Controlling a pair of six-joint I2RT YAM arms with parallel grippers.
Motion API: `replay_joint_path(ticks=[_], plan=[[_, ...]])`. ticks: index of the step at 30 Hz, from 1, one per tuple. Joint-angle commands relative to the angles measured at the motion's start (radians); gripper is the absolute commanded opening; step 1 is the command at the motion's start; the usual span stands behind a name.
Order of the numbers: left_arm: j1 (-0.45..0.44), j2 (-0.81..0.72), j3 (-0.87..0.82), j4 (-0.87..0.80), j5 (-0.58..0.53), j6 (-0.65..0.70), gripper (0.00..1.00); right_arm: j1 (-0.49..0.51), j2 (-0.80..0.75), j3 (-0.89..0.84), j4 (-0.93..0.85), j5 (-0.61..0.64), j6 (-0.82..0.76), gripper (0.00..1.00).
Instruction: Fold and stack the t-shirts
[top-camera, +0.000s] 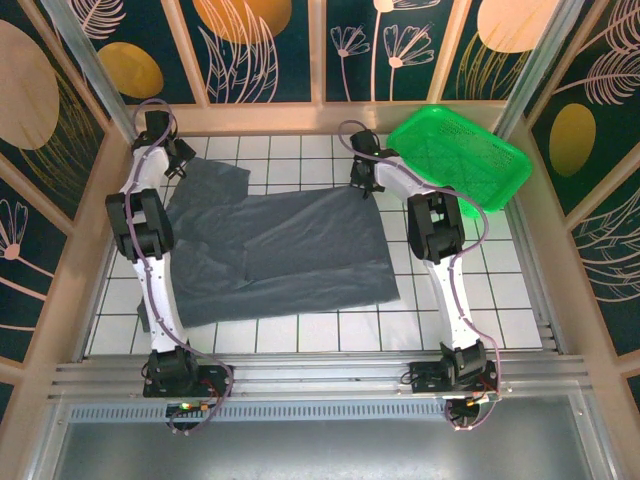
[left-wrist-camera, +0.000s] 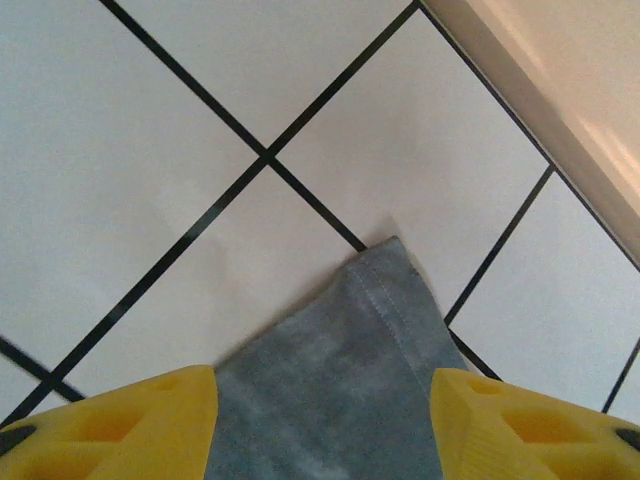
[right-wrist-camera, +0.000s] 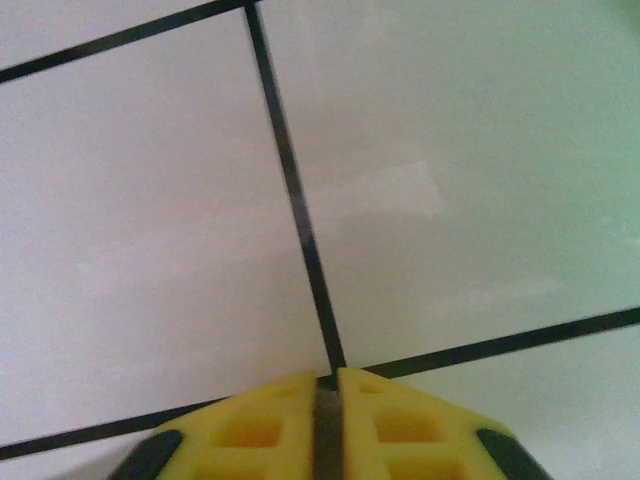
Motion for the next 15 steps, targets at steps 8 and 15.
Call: replay_joint_path(ticks=[8, 15], plan=[[0.001, 0.093, 0.088, 0.053, 0.016, 0.068, 0.65, -0.025, -0.085, -0.112, 0.005, 0.007, 0.037, 0.0], [-0.002, 0.153, 0.141, 0.071, 0.03, 0.075, 0.64, -0.024, -0.087, -0.079, -0.006, -0.039, 0.033, 0.0]])
